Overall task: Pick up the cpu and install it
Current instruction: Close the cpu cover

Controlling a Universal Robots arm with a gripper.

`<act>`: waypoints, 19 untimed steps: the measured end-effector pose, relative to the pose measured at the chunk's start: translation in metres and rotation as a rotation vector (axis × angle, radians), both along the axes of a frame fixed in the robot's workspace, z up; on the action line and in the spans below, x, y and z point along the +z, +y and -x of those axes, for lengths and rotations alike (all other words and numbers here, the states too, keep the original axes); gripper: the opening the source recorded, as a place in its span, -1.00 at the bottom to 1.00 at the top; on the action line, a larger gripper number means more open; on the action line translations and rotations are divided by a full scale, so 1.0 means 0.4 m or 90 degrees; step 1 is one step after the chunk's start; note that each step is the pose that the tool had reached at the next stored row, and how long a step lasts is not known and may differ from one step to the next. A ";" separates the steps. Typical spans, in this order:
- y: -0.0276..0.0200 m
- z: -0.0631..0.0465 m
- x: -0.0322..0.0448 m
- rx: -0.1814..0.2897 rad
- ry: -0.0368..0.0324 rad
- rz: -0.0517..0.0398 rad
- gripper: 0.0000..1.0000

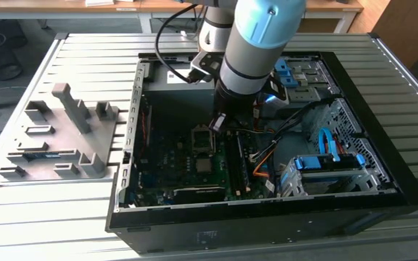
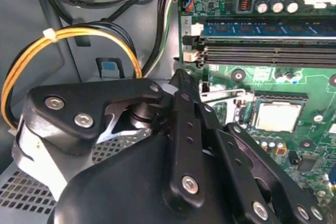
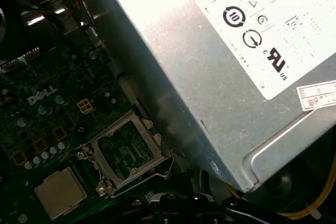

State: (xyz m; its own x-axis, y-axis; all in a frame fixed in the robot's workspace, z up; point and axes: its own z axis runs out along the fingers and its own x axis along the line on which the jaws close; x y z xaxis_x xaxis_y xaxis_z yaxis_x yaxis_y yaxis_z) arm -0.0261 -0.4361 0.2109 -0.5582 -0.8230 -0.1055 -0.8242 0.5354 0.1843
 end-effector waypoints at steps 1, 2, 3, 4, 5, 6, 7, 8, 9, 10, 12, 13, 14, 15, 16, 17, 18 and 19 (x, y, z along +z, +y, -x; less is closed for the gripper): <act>0.000 0.000 -0.002 0.000 0.0000 -0.0008 -0.80; 0.001 0.000 -0.005 -0.001 0.0000 -0.0016 -0.80; 0.001 0.000 -0.007 -0.001 0.0000 -0.0024 -0.80; 0.002 0.000 -0.009 -0.001 0.0000 -0.0032 -0.80; 0.002 0.000 -0.011 -0.001 0.0000 -0.0037 -0.80; 0.003 0.000 -0.013 -0.002 0.0000 -0.0040 -0.80; 0.003 0.000 -0.015 -0.002 0.0000 -0.0041 -0.80; 0.004 0.000 -0.018 -0.002 0.0000 -0.0042 -0.80; 0.004 0.001 -0.020 -0.003 0.0000 -0.0042 -0.80; 0.006 0.001 -0.022 -0.003 0.0000 -0.0042 -0.80; 0.008 0.001 -0.026 -0.004 0.0000 -0.0041 -0.80; 0.010 0.001 -0.028 -0.004 0.0000 -0.0040 -0.80; 0.011 0.001 -0.030 -0.005 0.0001 -0.0040 -0.80; 0.013 0.002 -0.031 -0.005 0.0001 -0.0042 -0.80; 0.015 0.004 -0.032 -0.005 -0.0001 -0.0045 -0.80; 0.016 0.007 -0.032 -0.005 -0.0002 -0.0047 -0.80; 0.016 0.010 -0.032 -0.005 -0.0001 -0.0046 -0.80; 0.016 0.013 -0.032 -0.006 -0.0001 -0.0044 -0.80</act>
